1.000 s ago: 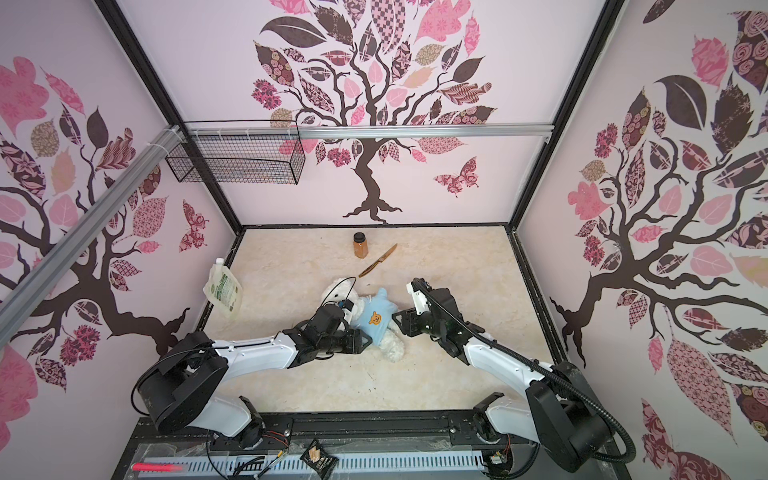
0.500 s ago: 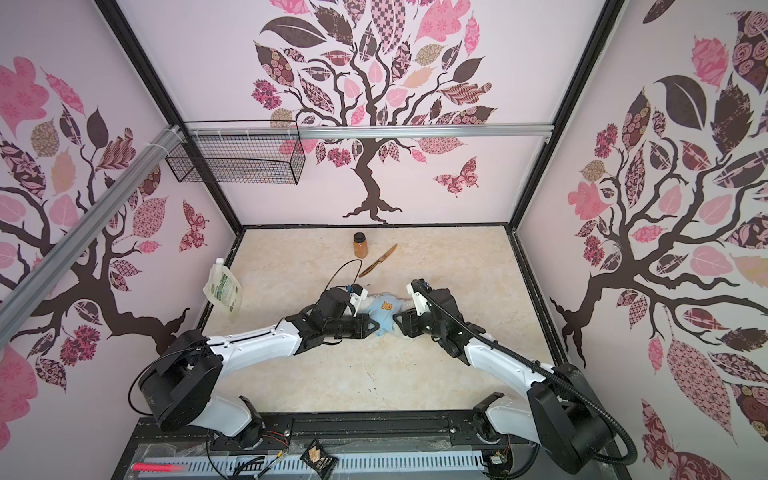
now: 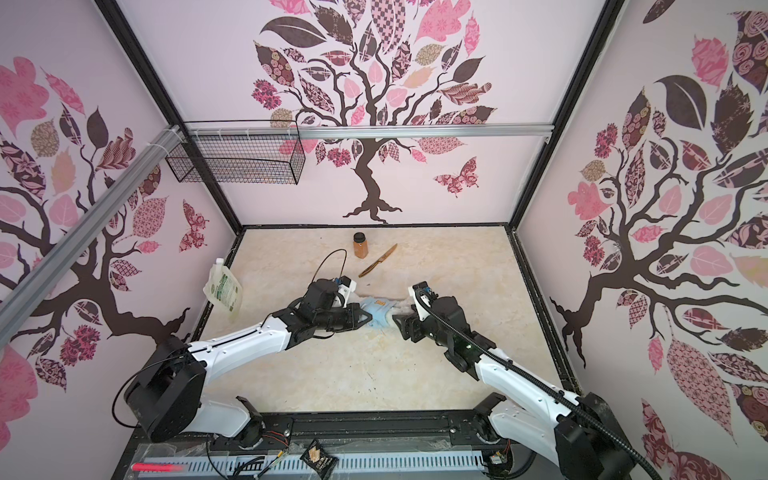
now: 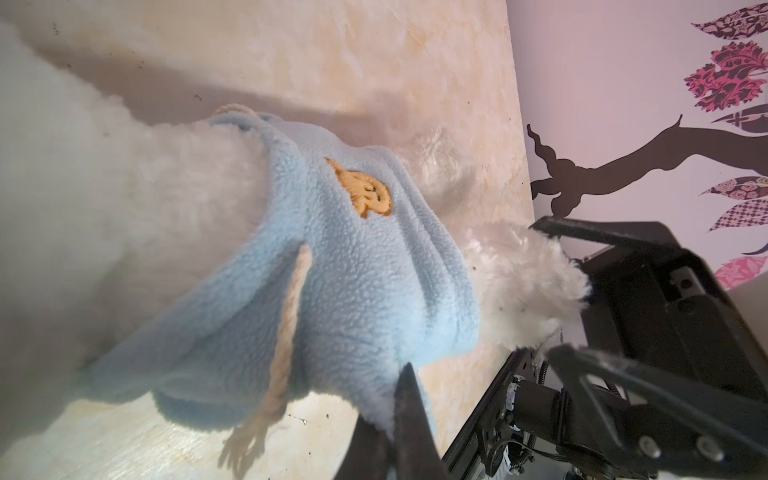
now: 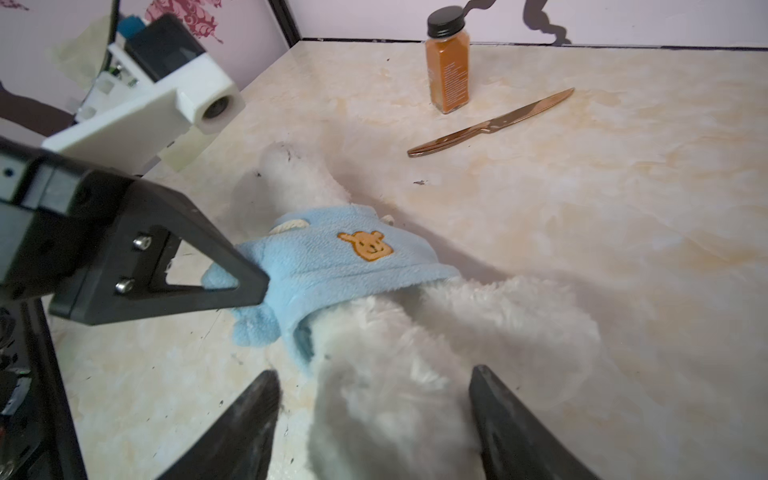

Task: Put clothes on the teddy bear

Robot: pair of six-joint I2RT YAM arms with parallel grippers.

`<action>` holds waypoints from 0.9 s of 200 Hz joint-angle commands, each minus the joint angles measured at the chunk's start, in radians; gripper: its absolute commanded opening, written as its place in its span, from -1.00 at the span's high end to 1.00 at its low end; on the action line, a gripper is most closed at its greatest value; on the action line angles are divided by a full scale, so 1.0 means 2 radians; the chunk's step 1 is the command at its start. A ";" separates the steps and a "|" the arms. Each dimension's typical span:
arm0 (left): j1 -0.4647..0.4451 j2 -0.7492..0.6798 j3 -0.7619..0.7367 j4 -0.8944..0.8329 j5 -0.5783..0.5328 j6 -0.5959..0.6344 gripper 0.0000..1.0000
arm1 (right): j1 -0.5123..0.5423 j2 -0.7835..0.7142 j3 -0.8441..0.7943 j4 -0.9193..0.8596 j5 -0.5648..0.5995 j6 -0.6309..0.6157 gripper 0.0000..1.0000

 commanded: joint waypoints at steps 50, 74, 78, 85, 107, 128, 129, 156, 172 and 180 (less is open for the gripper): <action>0.001 -0.018 0.015 -0.008 0.024 0.008 0.97 | 0.013 0.094 0.004 0.091 -0.014 0.010 -0.28; 0.001 -0.029 0.006 -0.014 0.014 0.008 0.89 | 0.013 0.116 0.011 0.087 -0.016 0.019 0.18; 0.001 -0.032 0.004 -0.015 0.010 0.008 0.85 | 0.013 0.117 0.010 0.087 -0.016 0.020 0.26; 0.002 -0.037 0.001 -0.018 0.005 0.009 0.77 | 0.013 0.117 0.008 0.086 -0.014 0.021 0.41; 0.002 -0.055 -0.004 -0.042 -0.018 0.023 0.40 | 0.011 0.111 0.007 0.076 -0.012 0.028 0.74; 0.002 -0.077 -0.005 -0.083 -0.049 0.053 0.10 | 0.001 0.106 0.011 0.067 -0.033 0.044 0.92; 0.002 -0.079 -0.005 -0.085 -0.050 0.055 0.09 | 0.000 0.105 0.011 0.067 -0.035 0.045 0.92; 0.002 -0.118 -0.007 -0.131 -0.088 0.098 0.00 | -0.026 0.107 0.014 0.070 -0.084 0.080 0.93; -0.005 -0.143 -0.011 -0.137 -0.094 0.118 0.04 | -0.043 0.113 0.017 0.072 -0.113 0.098 0.94; -0.013 -0.154 -0.014 -0.137 -0.100 0.128 0.09 | -0.048 0.116 0.019 0.073 -0.123 0.103 0.94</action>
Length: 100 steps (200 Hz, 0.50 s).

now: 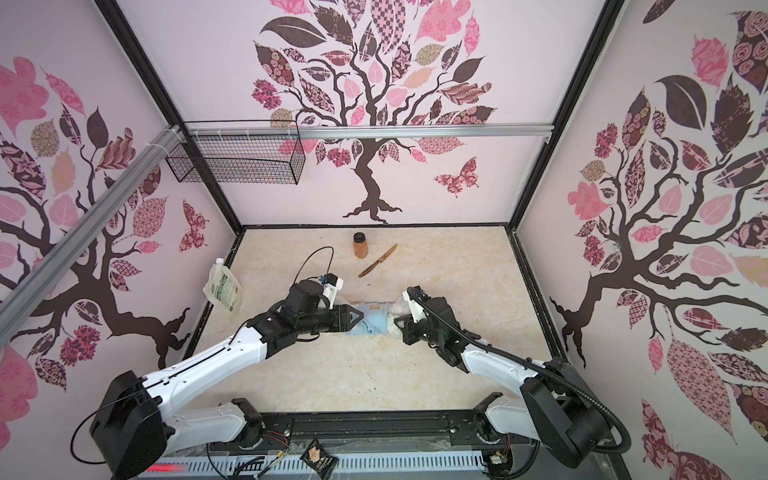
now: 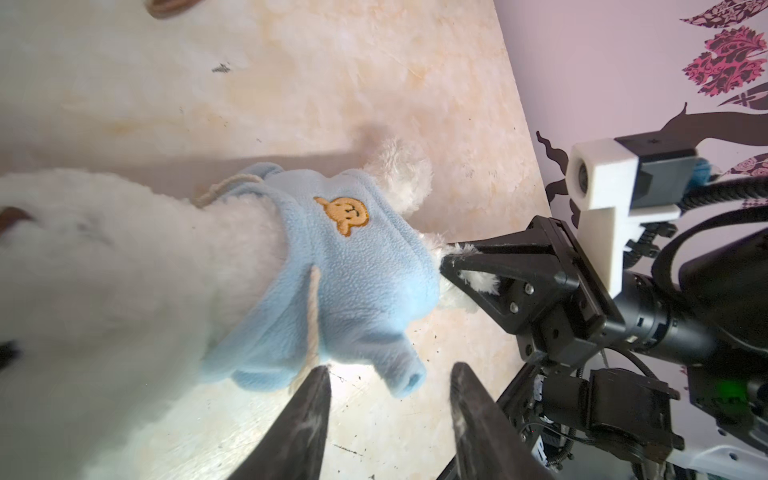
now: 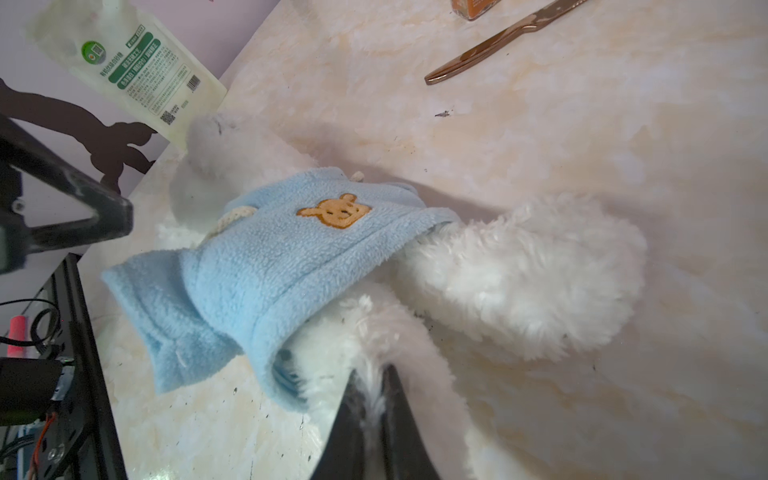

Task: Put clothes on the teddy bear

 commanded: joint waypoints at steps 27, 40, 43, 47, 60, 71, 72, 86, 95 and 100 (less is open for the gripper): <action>-0.064 -0.053 -0.009 -0.015 -0.050 0.108 0.37 | -0.019 0.015 0.038 -0.007 -0.059 0.035 0.94; -0.075 -0.047 -0.005 0.000 -0.038 0.116 0.46 | -0.019 0.019 0.043 -0.009 -0.062 0.037 0.94; -0.075 -0.044 -0.004 0.003 -0.035 0.116 0.48 | -0.019 0.021 0.044 -0.009 -0.063 0.037 0.94; -0.075 -0.040 -0.002 0.005 -0.034 0.113 0.50 | -0.019 0.022 0.045 -0.009 -0.063 0.039 0.94; -0.076 -0.028 0.008 -0.003 -0.058 0.103 0.46 | -0.019 0.026 0.048 -0.010 -0.071 0.044 0.94; -0.076 -0.022 0.013 -0.009 -0.072 0.113 0.22 | -0.019 0.026 0.051 -0.016 -0.078 0.051 0.93; -0.075 -0.022 0.013 -0.010 -0.073 0.115 0.20 | -0.019 0.026 0.052 -0.016 -0.078 0.052 0.93; -0.075 -0.029 0.014 -0.024 -0.107 0.137 0.00 | -0.019 0.020 0.052 -0.027 -0.083 0.052 0.88; -0.075 -0.038 0.012 -0.030 -0.142 0.143 -0.07 | -0.015 0.016 0.051 -0.036 -0.083 0.048 0.83; -0.075 -0.043 0.010 -0.037 -0.165 0.139 -0.10 | -0.011 0.013 0.049 -0.043 -0.078 0.044 0.79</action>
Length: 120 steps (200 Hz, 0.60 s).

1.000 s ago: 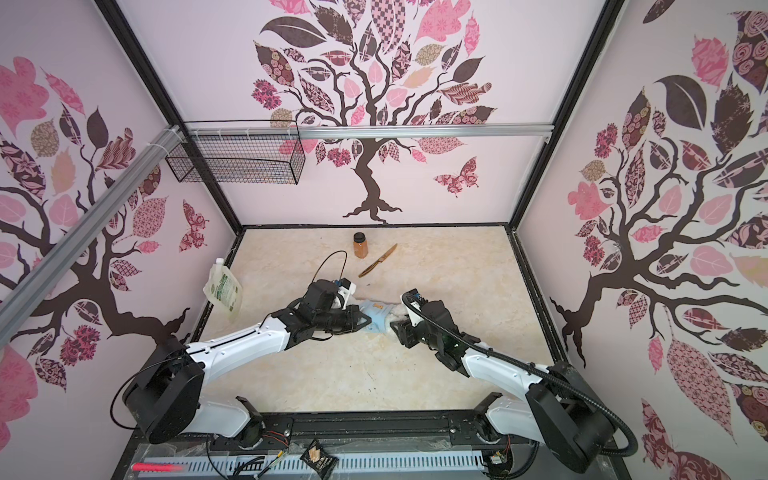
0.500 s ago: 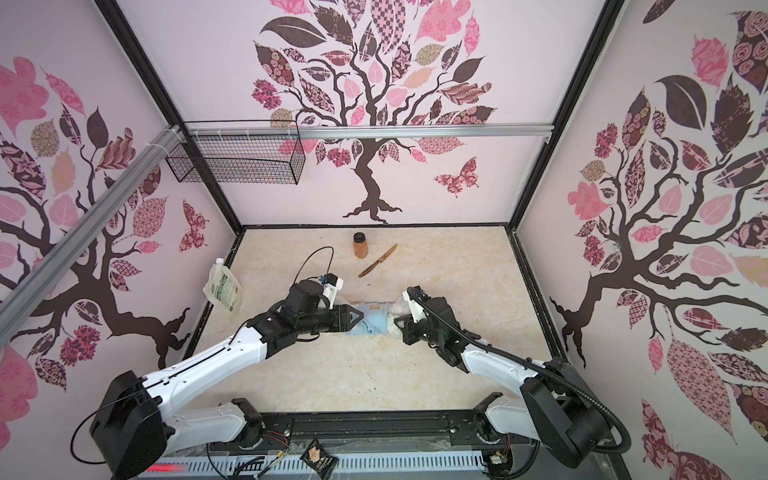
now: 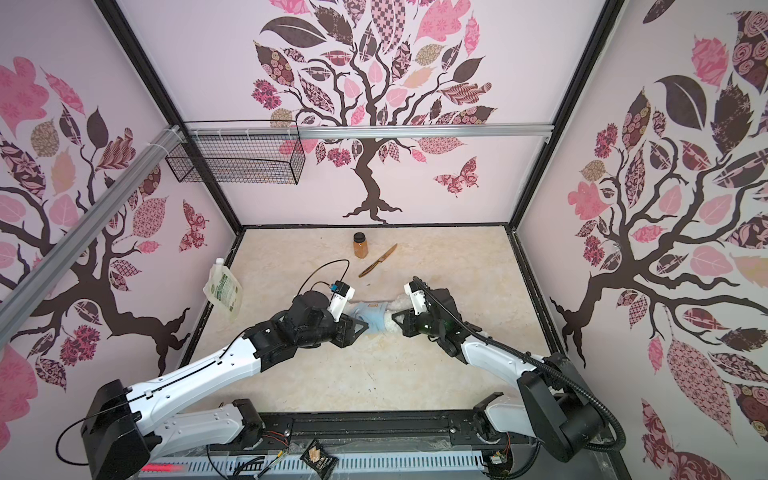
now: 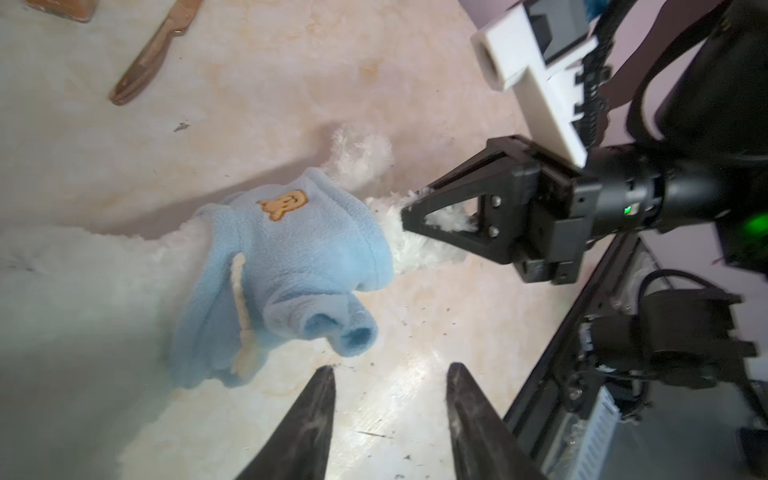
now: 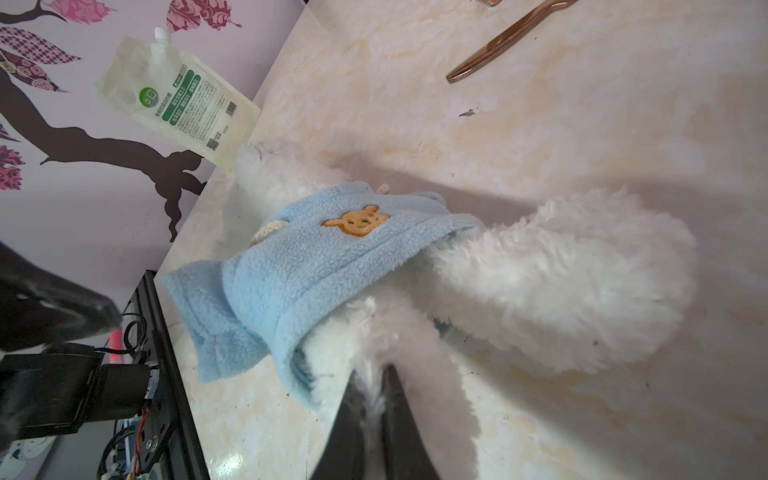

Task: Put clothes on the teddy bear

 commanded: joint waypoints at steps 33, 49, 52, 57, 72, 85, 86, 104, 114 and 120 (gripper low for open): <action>0.028 -0.034 0.000 -0.052 -0.105 -0.033 -0.27 | 0.088 0.004 0.015 -0.058 0.030 -0.020 0.27; 0.042 -0.033 -0.014 -0.068 -0.095 -0.083 -0.32 | 0.099 0.011 0.018 -0.051 -0.008 -0.005 0.12; 0.044 -0.033 -0.017 -0.072 -0.094 -0.095 -0.32 | 0.099 0.009 0.018 -0.051 -0.012 -0.004 0.10; 0.048 -0.035 -0.025 -0.074 -0.090 -0.112 -0.33 | 0.099 0.004 0.019 -0.049 -0.016 -0.004 0.06; 0.062 -0.044 -0.061 -0.044 -0.065 -0.154 -0.35 | 0.099 -0.022 0.023 -0.051 -0.006 -0.023 -0.03; 0.076 -0.049 -0.093 0.005 -0.034 -0.186 -0.39 | 0.099 -0.042 0.027 -0.047 0.020 -0.045 -0.12; 0.078 -0.048 -0.095 0.008 -0.030 -0.189 -0.39 | 0.099 -0.043 0.027 -0.046 0.022 -0.046 -0.12; 0.101 -0.033 -0.112 0.064 0.013 -0.213 -0.39 | 0.097 -0.039 0.028 -0.022 0.071 -0.062 -0.21; 0.110 -0.018 -0.108 0.080 0.029 -0.215 -0.39 | 0.091 -0.025 0.033 -0.014 0.090 -0.063 -0.23; 0.113 -0.010 -0.104 0.087 0.034 -0.214 -0.39 | 0.086 -0.015 0.036 -0.007 0.098 -0.059 -0.24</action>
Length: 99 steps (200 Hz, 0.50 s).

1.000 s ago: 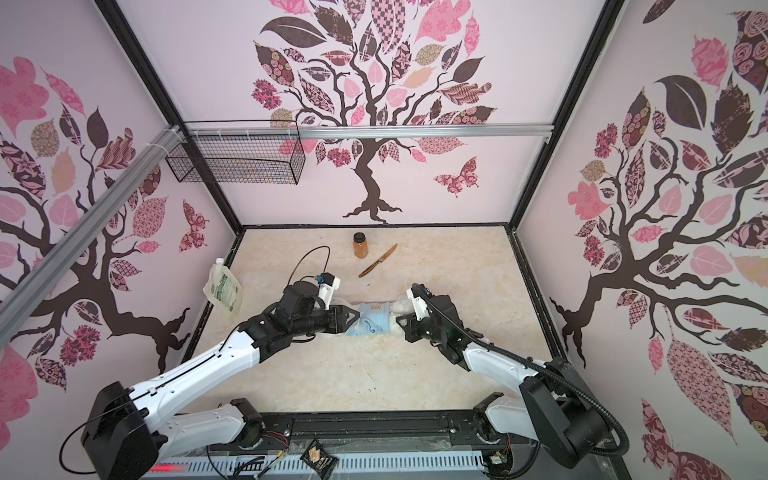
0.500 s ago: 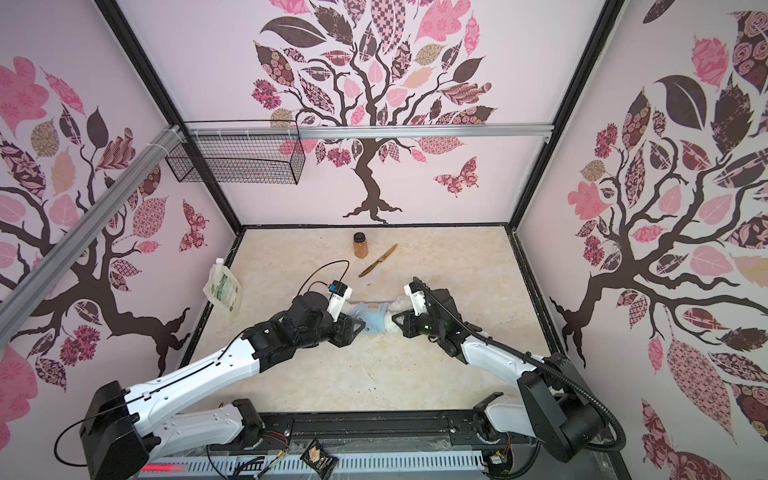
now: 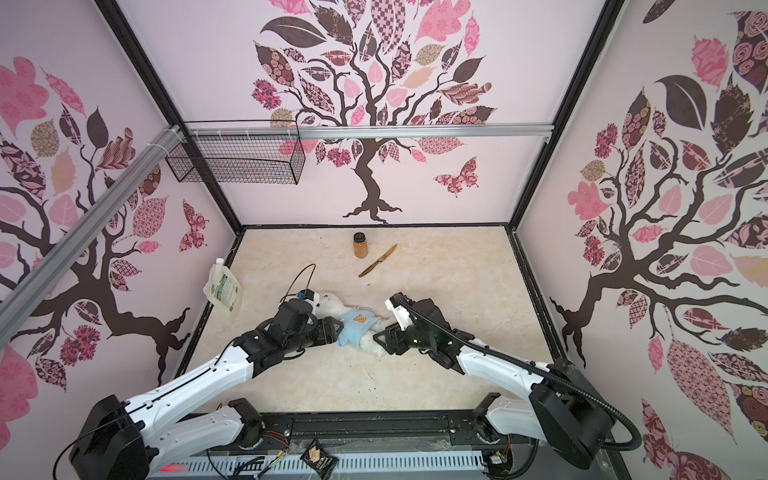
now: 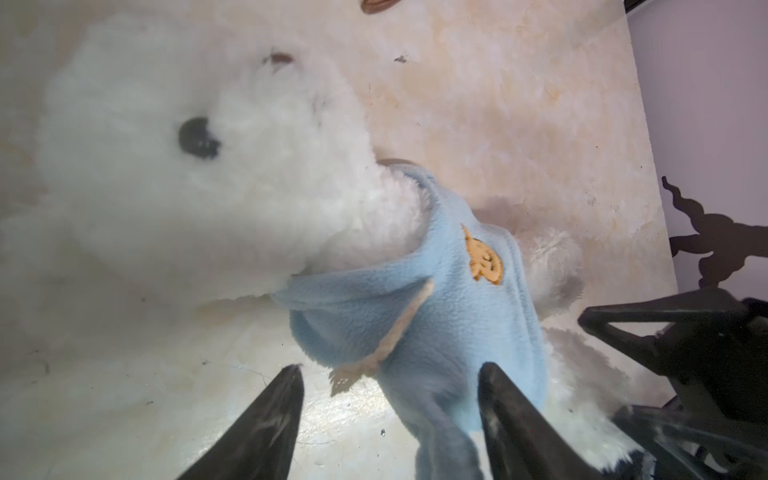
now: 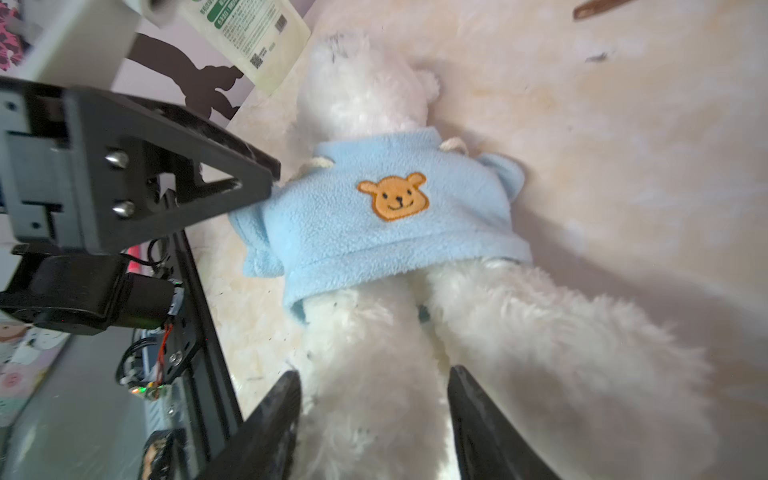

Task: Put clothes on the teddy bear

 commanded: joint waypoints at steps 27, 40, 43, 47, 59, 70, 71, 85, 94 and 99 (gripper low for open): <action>0.031 0.048 0.002 0.117 0.069 -0.038 -0.40 | -0.051 0.062 0.030 0.068 0.064 0.024 -0.28; 0.034 0.068 0.004 0.133 0.074 -0.036 -0.39 | -0.063 0.091 0.041 0.058 0.065 0.032 -0.28; 0.034 0.074 0.005 0.134 0.075 -0.035 -0.39 | -0.063 0.097 0.045 0.056 0.063 0.031 -0.27; 0.035 0.082 0.009 0.133 0.078 -0.033 -0.38 | -0.064 0.103 0.049 0.050 0.060 0.028 -0.26; 0.035 0.111 0.025 0.129 0.096 -0.022 -0.36 | -0.064 0.116 0.060 0.029 0.043 0.023 -0.22; 0.034 0.137 0.037 0.130 0.115 -0.017 -0.33 | -0.064 0.119 0.060 0.016 0.026 0.022 -0.18; 0.033 0.140 0.038 0.131 0.118 -0.016 -0.32 | -0.064 0.119 0.059 0.016 0.024 0.022 -0.18; 0.030 0.171 0.048 0.156 0.145 -0.016 -0.28 | -0.063 0.108 0.043 0.015 -0.006 0.023 -0.11; 0.028 0.188 0.056 0.171 0.155 -0.017 -0.27 | -0.061 0.096 0.029 0.020 -0.029 0.024 -0.08; 0.026 0.197 0.060 0.180 0.159 -0.015 -0.26 | -0.058 0.086 0.020 0.025 -0.039 0.026 -0.06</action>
